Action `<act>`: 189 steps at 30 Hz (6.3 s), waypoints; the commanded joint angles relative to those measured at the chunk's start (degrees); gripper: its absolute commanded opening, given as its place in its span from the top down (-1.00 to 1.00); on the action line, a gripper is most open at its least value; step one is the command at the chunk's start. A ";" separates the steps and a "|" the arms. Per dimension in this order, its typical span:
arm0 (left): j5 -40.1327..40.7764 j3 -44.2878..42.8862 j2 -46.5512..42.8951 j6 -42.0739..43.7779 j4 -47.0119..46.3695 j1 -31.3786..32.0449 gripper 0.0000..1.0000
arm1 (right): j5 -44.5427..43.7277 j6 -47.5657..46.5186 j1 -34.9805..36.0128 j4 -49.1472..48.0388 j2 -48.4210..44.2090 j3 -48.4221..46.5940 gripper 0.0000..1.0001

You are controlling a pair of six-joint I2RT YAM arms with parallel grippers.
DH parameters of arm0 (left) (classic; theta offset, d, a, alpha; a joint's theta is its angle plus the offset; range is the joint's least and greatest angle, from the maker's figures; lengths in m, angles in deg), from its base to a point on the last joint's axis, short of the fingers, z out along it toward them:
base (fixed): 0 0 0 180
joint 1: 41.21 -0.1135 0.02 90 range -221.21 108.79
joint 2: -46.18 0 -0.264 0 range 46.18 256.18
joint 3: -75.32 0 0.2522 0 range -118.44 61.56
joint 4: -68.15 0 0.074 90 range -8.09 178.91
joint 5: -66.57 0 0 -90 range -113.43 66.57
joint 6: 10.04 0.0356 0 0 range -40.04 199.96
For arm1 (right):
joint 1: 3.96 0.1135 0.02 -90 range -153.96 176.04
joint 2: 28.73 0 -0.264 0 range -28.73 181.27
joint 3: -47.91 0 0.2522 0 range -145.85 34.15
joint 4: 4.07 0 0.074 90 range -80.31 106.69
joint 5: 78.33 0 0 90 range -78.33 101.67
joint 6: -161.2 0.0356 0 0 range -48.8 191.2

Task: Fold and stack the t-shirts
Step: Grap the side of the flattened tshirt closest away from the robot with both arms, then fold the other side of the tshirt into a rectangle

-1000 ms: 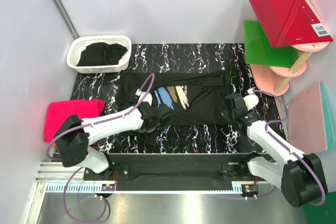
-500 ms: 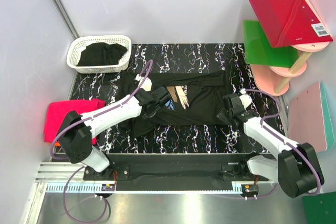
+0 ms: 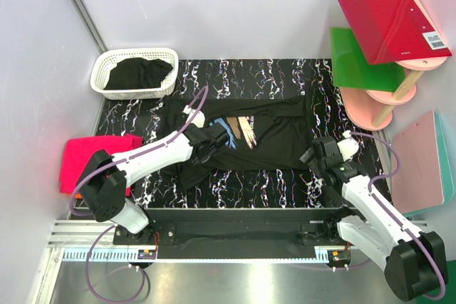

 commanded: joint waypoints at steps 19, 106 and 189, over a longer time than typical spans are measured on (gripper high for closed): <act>2.64 -0.68 -2.60 1.02 -0.89 0.07 1.00 | 5.16 7.02 -0.92 -11.22 20.99 -0.91 1.00; 2.99 -7.91 -1.27 21.33 -18.38 -23.66 -0.98 | 2.70 -26.46 2.51 -32.32 32.34 -27.71 -0.99; -43.68 8.20 -20.97 17.19 -28.84 -56.18 -0.98 | 4.20 -57.41 41.27 -30.12 75.85 -70.88 -0.93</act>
